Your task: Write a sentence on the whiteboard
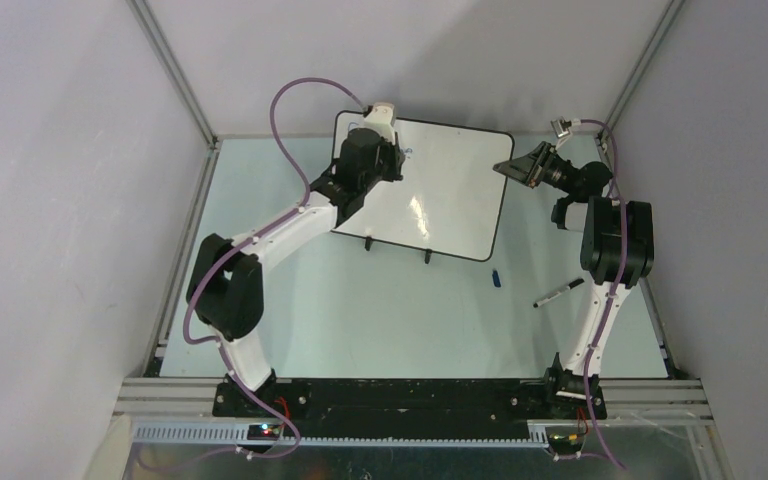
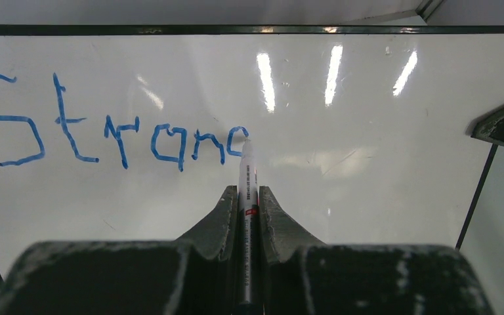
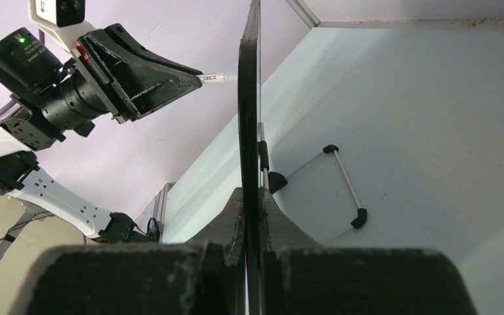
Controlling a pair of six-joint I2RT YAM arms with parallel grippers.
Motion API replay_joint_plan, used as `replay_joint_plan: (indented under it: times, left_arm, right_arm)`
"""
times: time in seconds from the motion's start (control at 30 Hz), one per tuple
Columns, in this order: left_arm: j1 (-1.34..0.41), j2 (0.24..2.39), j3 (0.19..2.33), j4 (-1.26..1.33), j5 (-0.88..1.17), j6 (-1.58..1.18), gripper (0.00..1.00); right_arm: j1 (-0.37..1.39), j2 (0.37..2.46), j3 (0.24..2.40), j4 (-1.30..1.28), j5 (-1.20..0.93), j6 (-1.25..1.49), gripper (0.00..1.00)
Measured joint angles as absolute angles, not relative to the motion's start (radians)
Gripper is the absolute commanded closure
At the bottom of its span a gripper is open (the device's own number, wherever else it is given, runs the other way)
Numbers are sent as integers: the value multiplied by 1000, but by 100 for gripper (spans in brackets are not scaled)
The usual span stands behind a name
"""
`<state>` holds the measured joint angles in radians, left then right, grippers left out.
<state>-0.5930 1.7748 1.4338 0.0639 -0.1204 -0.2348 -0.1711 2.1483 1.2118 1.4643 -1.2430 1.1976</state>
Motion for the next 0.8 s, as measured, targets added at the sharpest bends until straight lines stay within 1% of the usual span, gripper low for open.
replay_joint_plan:
  times: [0.8]
  left_arm:
    - [-594,1798,1470,47,-121,-235,100]
  right_arm:
    - [-171,2148,1212,1464,-1243,1197,100]
